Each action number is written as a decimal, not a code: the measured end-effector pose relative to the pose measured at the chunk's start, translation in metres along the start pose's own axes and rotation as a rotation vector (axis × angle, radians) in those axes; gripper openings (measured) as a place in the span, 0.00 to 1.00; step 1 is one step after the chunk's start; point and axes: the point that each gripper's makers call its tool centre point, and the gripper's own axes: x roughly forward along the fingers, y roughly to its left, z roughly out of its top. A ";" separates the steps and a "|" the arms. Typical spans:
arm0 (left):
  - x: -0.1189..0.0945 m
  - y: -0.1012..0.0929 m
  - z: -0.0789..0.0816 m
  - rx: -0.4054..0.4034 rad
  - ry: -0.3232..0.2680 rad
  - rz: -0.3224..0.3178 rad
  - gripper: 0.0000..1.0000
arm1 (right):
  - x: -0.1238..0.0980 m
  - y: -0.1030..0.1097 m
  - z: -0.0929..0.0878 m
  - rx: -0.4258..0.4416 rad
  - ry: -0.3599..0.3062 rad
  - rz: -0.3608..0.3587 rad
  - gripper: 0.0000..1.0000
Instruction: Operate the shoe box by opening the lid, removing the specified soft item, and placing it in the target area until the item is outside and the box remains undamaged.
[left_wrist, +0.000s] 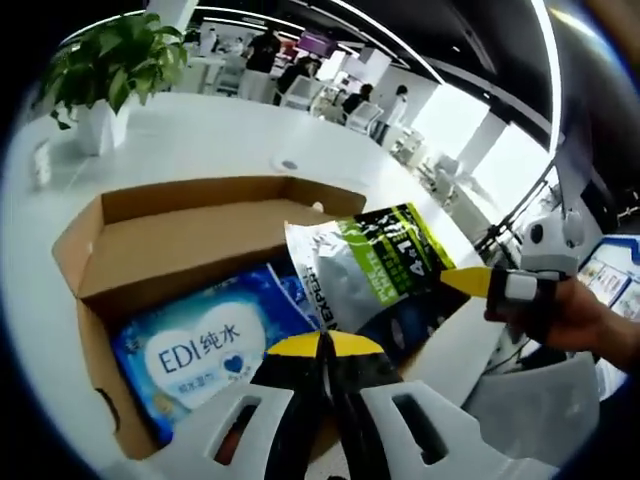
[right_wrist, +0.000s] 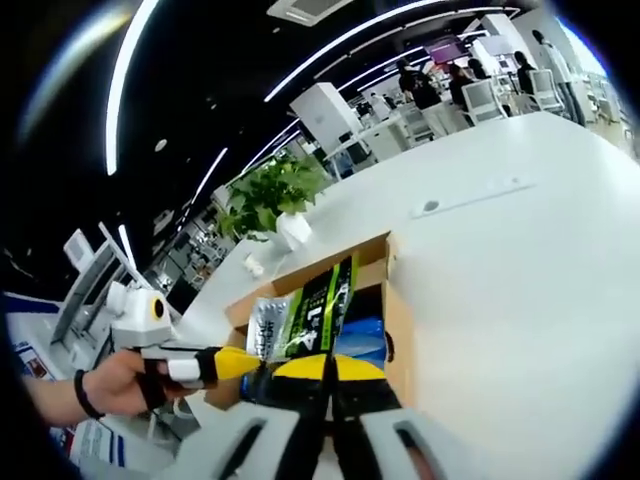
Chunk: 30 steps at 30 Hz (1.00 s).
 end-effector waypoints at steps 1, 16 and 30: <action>0.002 -0.004 0.002 0.003 -0.001 -0.006 0.00 | -0.001 -0.001 0.000 0.001 -0.001 -0.001 0.00; 0.036 -0.053 0.014 0.069 0.017 -0.080 0.00 | -0.039 -0.048 0.020 0.060 -0.074 -0.070 0.00; 0.068 -0.087 0.024 0.089 0.038 -0.143 0.00 | -0.062 -0.090 0.028 0.108 -0.109 -0.129 0.00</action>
